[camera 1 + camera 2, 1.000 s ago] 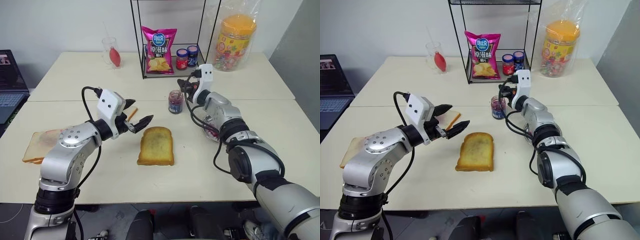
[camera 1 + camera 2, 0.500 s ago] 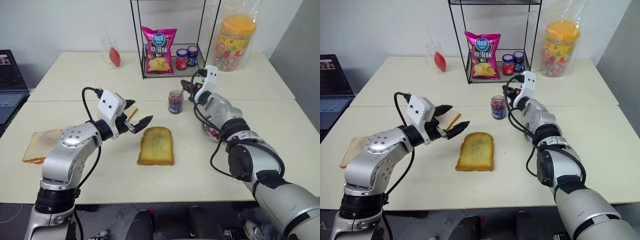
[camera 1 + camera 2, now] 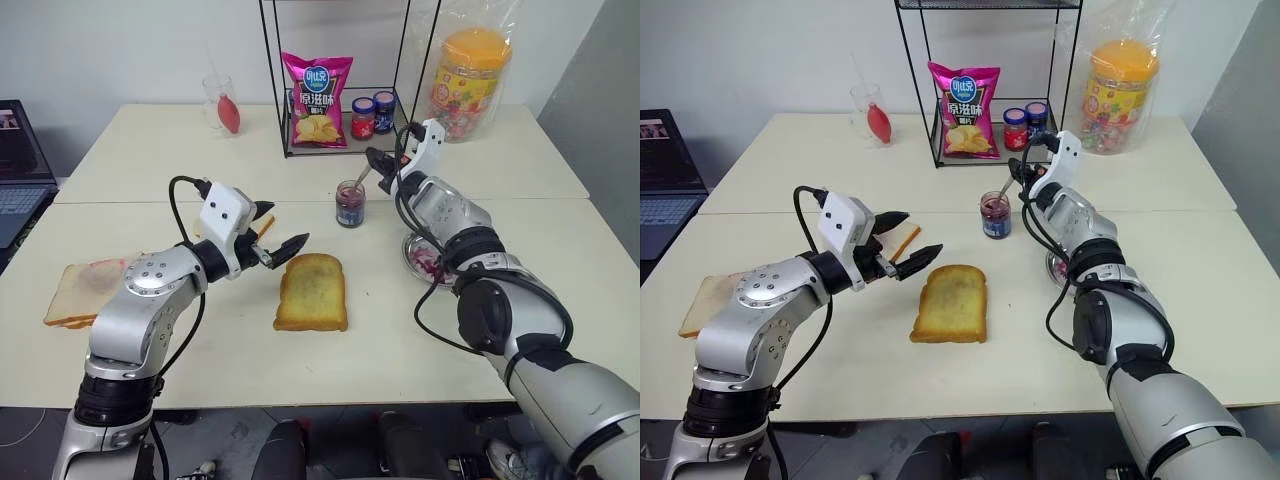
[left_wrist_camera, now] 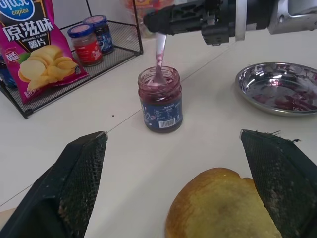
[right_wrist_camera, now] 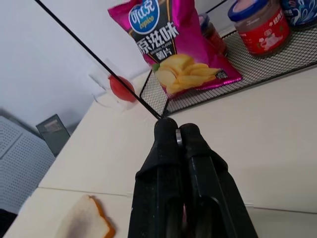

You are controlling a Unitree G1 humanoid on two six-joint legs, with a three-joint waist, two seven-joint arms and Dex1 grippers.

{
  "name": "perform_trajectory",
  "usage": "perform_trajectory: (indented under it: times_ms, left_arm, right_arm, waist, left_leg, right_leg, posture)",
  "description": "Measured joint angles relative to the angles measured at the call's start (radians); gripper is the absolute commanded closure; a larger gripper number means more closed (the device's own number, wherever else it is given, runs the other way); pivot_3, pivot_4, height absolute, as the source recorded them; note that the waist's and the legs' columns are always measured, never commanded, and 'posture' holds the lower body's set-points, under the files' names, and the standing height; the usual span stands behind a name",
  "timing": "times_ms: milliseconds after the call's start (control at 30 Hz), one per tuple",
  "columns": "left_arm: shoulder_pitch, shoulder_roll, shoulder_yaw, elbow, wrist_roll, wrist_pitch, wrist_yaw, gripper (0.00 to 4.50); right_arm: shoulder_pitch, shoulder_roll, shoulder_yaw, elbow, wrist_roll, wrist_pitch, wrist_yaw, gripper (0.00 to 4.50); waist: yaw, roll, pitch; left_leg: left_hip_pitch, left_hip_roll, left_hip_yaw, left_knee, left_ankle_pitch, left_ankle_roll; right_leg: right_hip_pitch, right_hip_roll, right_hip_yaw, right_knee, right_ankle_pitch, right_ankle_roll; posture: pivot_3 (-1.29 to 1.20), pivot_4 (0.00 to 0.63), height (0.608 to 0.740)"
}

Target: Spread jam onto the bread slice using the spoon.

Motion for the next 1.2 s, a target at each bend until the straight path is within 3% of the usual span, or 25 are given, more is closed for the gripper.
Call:
perform_trajectory:
  times_ms: [1200]
  left_arm:
    - [-0.014, -0.001, -0.018, 0.026, 0.004, -0.006, -0.012, 0.00]
  right_arm:
    - [0.000, -0.018, -0.088, 0.000, 0.089, 0.090, -0.070, 4.49]
  waist:
    - [0.000, 0.000, 0.000]
  left_leg:
    - [0.000, 0.000, 0.000, 0.000, 0.000, 0.000]
  right_leg:
    - [0.000, 0.000, 0.000, 0.000, 0.000, 0.000]
  posture:
    - [0.00, 0.150, 0.740]
